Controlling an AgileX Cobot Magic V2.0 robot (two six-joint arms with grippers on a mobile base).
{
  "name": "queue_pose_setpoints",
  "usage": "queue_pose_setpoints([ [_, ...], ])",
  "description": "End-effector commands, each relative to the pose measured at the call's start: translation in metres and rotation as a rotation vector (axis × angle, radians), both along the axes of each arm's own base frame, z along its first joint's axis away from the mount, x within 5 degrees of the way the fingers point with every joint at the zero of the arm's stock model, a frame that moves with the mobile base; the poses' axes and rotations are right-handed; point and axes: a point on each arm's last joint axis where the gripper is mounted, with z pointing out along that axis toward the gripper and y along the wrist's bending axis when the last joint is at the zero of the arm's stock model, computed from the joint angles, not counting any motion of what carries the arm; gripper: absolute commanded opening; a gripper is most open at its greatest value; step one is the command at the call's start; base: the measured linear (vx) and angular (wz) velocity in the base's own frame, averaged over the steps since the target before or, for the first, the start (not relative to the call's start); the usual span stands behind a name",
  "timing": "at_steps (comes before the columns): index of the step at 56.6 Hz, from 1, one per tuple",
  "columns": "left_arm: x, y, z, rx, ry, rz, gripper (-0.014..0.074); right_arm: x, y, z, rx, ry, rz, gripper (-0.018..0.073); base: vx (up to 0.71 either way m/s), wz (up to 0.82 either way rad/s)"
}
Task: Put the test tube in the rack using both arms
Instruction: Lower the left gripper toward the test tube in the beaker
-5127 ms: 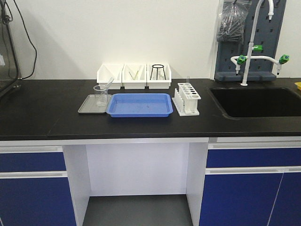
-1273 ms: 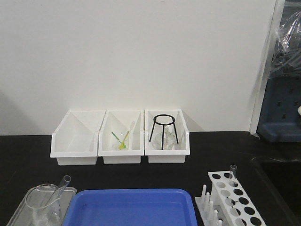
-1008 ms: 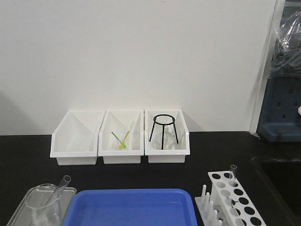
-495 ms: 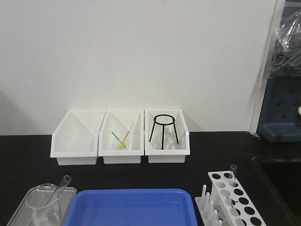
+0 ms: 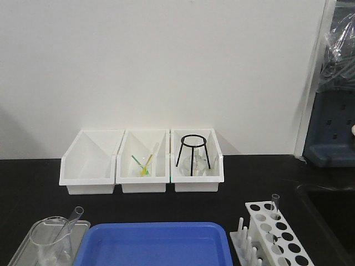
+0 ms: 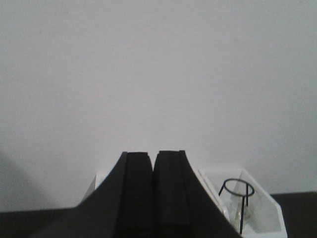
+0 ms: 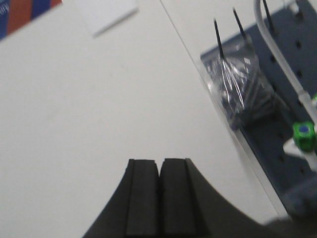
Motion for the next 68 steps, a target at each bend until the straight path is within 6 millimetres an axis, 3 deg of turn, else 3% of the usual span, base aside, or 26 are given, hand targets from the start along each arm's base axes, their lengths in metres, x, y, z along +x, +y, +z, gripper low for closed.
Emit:
queue_pose_setpoints([
  [1, -0.004, 0.000, 0.011, -0.026, -0.032, -0.007, -0.0007, -0.012, -0.002, 0.018, -0.016, -0.201, -0.047, -0.0011, 0.00, 0.00],
  [10, -0.001, 0.000, 0.003, -0.012, 0.045, 0.005, -0.0007, -0.021, 0.000, 0.056, -0.058, -0.231, -0.049, -0.0011, 0.00, 0.00],
  [22, 0.002, -0.001, -0.009, -0.009, 0.062, 0.002, -0.0007, -0.013, 0.003, 0.143, -0.295, -0.163, -0.164, -0.0011, 0.00, 0.00],
  [32, 0.010, -0.002, -0.025, 0.004, 0.060, -0.007, -0.0007, 0.036, 0.003, 0.218, -0.320, -0.154, -0.181, -0.0011, 0.00, 0.00],
  [41, 0.021, -0.004, -0.035, 0.006, 0.090, -0.010, -0.0007, 0.099, 0.003, 0.256, -0.312, -0.071, -0.145, -0.0011, 0.00, 0.00],
  [47, 0.031, -0.005, -0.043, 0.019, 0.129, -0.009, -0.0007, 0.140, 0.006, 0.264, -0.266, 0.004, -0.082, -0.0011, 0.00, 0.00],
  [54, 0.044, -0.006, -0.057, 0.028, 0.204, -0.005, -0.0007, 0.178, 0.023, 0.253, -0.234, 0.114, 0.039, -0.0011, 0.00, 0.00],
  [61, 0.058, -0.008, -0.072, 0.072, 0.263, -0.009, -0.0007, 0.197, 0.051, 0.235, -0.321, 0.202, 0.136, -0.0011, 0.00, 0.00],
  [68, 0.069, -0.015, -0.085, 0.141, 0.308, -0.036, -0.0007, 0.200, 0.073, 0.228, -0.404, 0.222, 0.204, -0.0011, 0.00, 0.00],
])
